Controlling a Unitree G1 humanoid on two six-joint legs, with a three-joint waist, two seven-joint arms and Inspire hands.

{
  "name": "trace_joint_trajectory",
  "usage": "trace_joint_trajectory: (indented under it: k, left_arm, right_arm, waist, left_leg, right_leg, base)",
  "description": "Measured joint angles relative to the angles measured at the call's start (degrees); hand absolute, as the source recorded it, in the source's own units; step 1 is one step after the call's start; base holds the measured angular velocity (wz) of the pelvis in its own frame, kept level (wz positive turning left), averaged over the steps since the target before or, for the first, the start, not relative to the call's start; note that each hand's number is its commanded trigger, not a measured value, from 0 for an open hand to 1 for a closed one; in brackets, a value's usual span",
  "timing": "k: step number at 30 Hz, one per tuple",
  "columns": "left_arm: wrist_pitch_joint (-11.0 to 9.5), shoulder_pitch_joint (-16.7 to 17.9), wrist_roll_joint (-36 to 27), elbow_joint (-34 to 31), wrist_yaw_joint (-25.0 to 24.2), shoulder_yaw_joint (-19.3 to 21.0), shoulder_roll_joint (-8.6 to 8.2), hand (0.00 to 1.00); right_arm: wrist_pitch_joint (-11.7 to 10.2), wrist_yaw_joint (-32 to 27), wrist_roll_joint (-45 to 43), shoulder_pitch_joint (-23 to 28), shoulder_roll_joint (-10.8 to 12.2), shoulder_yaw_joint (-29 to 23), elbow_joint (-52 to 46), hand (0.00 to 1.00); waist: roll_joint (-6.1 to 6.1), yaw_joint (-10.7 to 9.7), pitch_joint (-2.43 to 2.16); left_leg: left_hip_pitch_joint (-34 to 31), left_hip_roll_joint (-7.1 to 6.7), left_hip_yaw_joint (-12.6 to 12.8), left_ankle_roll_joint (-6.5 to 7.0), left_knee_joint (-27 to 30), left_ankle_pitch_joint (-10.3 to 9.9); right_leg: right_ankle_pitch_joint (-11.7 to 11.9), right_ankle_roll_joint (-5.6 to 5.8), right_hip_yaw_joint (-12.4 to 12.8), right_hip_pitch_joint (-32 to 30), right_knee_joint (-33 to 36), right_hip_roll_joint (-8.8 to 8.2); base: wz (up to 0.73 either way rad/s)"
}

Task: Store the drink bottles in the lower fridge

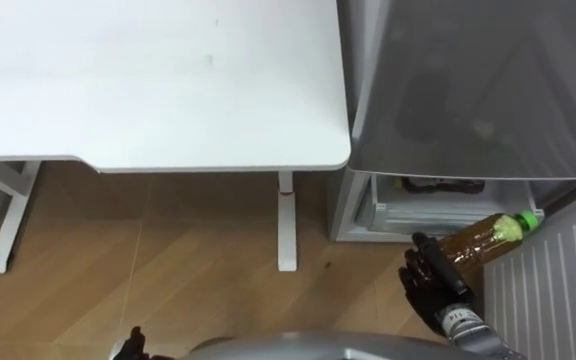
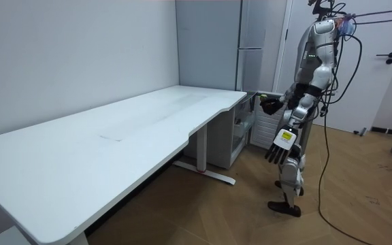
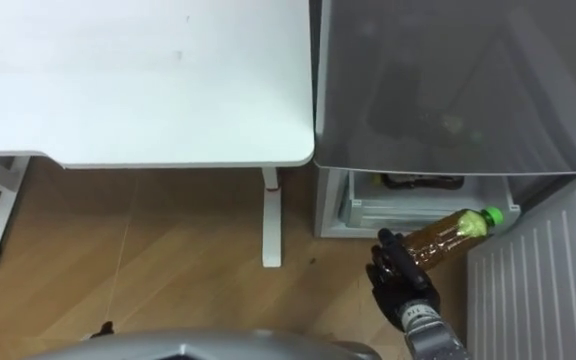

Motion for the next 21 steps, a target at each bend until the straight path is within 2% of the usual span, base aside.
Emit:
trace_joint_trajectory:
  k: [6, 14, 21]
  left_arm:
    - [1.3, 0.6, 0.0, 0.0, -0.3, 0.0, -0.04, 0.0]
    - [1.4, 1.3, 0.1, 0.0, -0.6, 0.0, -0.07, 0.0]
    - [1.4, -0.6, 0.9, 1.6, -2.5, 0.0, 0.07, 0.0]
  right_arm:
    - [0.0, 0.0, 0.7, 0.0, 0.2, 0.0, 0.0, 1.0]
    - [0.1, 0.0, 4.4, -0.1, 0.2, -0.1, 0.0, 1.0]
    - [0.1, 0.0, 7.3, -5.8, 0.1, 0.0, 0.6, 1.0]
  waist:
    - [0.1, 0.0, -0.03]
    - [0.41, 0.0, -0.05]
    - [1.18, 0.2, 0.03]
  left_leg:
    - [0.0, -0.01, -0.1, 0.0, 0.2, 0.0]
    - [0.0, -0.09, -0.8, 0.0, 0.5, 0.0]
    - [-3.9, 0.0, -0.7, 0.1, 2.2, 0.1]
  right_leg:
    - [0.0, 0.0, -0.4, 0.0, 0.0, -0.04]
    - [0.0, -0.01, -1.1, 0.1, 0.0, -0.08]
    - [0.1, -0.13, -1.2, -3.4, 1.3, -0.2]
  base:
    - [0.0]
    - [0.03]
    - [0.0]
